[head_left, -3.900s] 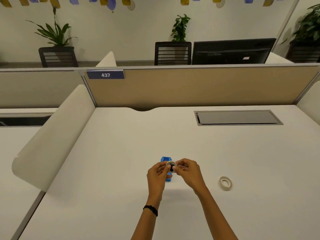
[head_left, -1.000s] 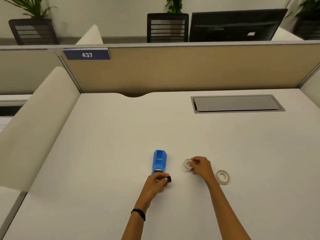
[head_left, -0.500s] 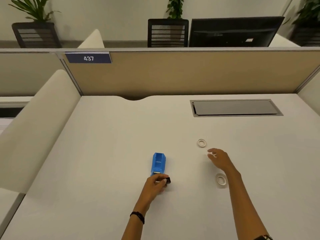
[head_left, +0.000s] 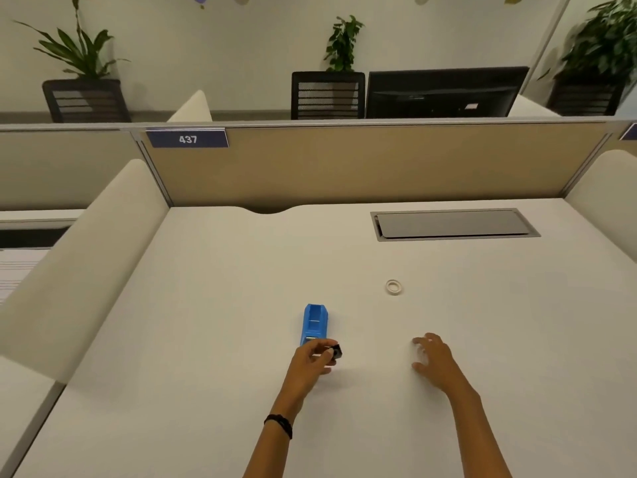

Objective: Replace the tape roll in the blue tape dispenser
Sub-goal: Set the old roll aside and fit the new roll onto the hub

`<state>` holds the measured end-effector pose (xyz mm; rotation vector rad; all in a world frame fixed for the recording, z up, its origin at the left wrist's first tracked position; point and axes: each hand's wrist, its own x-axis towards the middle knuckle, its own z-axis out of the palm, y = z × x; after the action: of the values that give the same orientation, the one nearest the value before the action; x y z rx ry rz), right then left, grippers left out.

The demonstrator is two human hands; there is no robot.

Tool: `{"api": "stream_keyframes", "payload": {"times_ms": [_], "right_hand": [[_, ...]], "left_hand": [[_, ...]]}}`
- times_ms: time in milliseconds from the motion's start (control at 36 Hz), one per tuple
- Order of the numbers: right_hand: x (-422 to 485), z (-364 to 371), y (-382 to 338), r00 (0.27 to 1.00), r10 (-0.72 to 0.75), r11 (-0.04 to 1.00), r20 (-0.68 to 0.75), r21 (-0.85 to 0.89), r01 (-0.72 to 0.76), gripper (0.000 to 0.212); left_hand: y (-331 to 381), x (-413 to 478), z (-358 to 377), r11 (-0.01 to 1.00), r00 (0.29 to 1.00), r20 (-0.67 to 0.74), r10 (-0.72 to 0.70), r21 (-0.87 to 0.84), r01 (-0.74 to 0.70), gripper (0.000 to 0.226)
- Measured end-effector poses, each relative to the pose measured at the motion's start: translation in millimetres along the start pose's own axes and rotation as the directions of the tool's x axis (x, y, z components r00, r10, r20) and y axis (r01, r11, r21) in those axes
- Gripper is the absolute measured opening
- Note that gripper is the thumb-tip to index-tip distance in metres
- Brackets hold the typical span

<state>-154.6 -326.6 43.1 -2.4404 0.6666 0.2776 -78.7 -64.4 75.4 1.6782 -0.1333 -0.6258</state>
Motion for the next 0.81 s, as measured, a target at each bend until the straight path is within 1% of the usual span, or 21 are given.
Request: {"api": "stream_keyframes", "payload": {"times_ms": [194, 278, 361, 472, 556, 611, 694, 806], "right_hand": [[-29, 19, -13, 0.981, -0.007, 1.0, -0.196, 0.002, 0.007, 0.025], [-36, 22, -19, 0.985, -0.027, 0.999, -0.169, -0.048, 0.02, 0.023], [-39, 22, -23, 0.997, -0.031, 0.998, -0.069, -0.063, 0.027, 0.033], [-42, 15, -34, 0.993, -0.048, 0.997, 0.105, 0.059, 0.042, 0.038], [-46, 9, -47, 0.963, -0.098, 0.982, 0.249, 0.182, 0.053, 0.036], [-49, 7, -59, 0.941, -0.14, 0.956, 0.309, 0.291, 0.047, 0.035], [-51, 6, -76, 0.938, -0.203, 0.898, 0.28, 0.436, 0.064, 0.032], [-52, 5, -94, 0.961, -0.229, 0.781, 0.152, 0.618, 0.089, 0.025]], "left_hand": [[4, -13, 4, 0.994, 0.991, -0.104, 0.079, -0.069, -0.087, 0.016], [5, -16, 5, 0.99, 0.989, -0.119, 0.091, -0.095, -0.103, 0.016], [5, -18, 6, 0.987, 0.987, -0.126, 0.102, -0.111, -0.116, 0.017], [6, -21, 8, 0.985, 0.986, -0.119, 0.118, -0.112, -0.132, 0.017], [7, -22, 10, 0.985, 0.986, -0.116, 0.122, -0.108, -0.135, 0.016], [7, -23, 10, 0.985, 0.985, -0.117, 0.123, -0.108, -0.136, 0.016], [8, -23, 10, 0.985, 0.985, -0.119, 0.127, -0.106, -0.14, 0.016], [8, -21, 8, 0.984, 0.984, -0.114, 0.134, -0.104, -0.146, 0.019]]}}
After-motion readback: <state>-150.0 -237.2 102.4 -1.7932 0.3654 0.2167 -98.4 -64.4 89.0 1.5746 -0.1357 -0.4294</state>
